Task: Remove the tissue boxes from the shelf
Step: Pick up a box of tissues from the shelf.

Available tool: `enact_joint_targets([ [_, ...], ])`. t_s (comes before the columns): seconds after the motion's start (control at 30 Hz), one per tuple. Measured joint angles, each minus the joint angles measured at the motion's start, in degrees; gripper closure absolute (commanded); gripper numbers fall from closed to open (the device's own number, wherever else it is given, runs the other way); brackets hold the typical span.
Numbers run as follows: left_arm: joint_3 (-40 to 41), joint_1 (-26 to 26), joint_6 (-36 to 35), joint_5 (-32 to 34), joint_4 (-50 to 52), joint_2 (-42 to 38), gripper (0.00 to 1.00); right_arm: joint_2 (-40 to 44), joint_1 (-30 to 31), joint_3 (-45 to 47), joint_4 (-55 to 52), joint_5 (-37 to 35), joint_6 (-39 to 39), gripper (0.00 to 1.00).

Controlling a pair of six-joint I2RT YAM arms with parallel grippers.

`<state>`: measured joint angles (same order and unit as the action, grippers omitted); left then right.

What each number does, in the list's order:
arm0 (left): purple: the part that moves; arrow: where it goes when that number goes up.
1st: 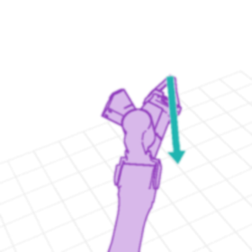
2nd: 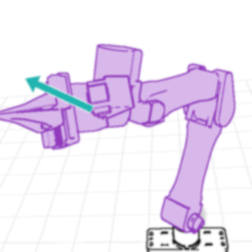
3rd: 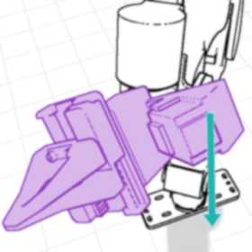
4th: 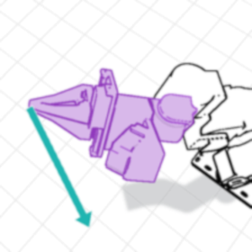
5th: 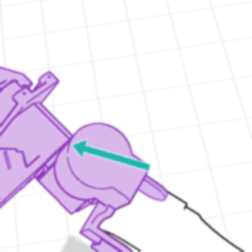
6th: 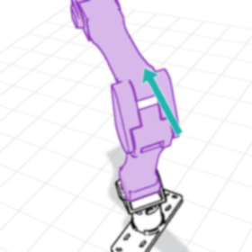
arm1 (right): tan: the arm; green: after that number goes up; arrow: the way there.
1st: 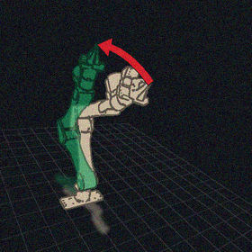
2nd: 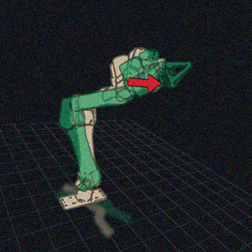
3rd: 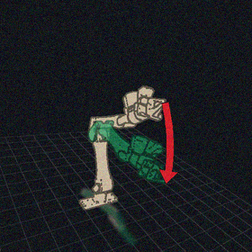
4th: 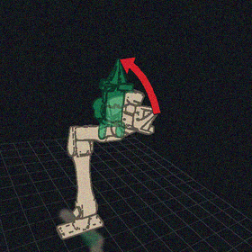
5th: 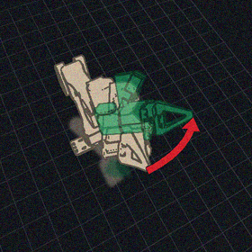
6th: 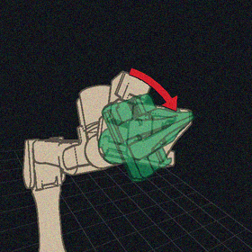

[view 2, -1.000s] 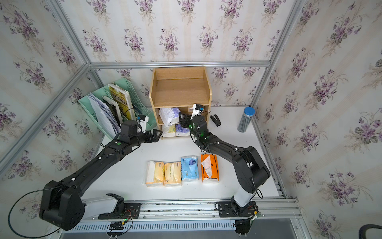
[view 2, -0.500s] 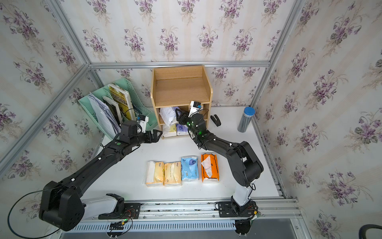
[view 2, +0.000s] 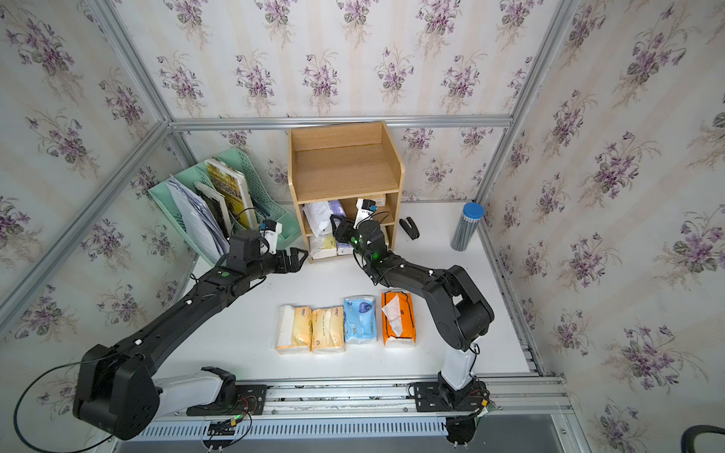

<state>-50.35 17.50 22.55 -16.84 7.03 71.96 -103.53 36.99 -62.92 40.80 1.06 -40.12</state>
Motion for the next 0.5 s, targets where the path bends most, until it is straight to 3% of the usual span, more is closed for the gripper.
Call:
enact_joint_targets([
  [0.5, 0.11, 0.00, 0.00, -0.09, -0.24, -0.68, 0.01, 8.13, 0.15, 1.22, -10.78, -3.45, 1.11, 0.52],
])
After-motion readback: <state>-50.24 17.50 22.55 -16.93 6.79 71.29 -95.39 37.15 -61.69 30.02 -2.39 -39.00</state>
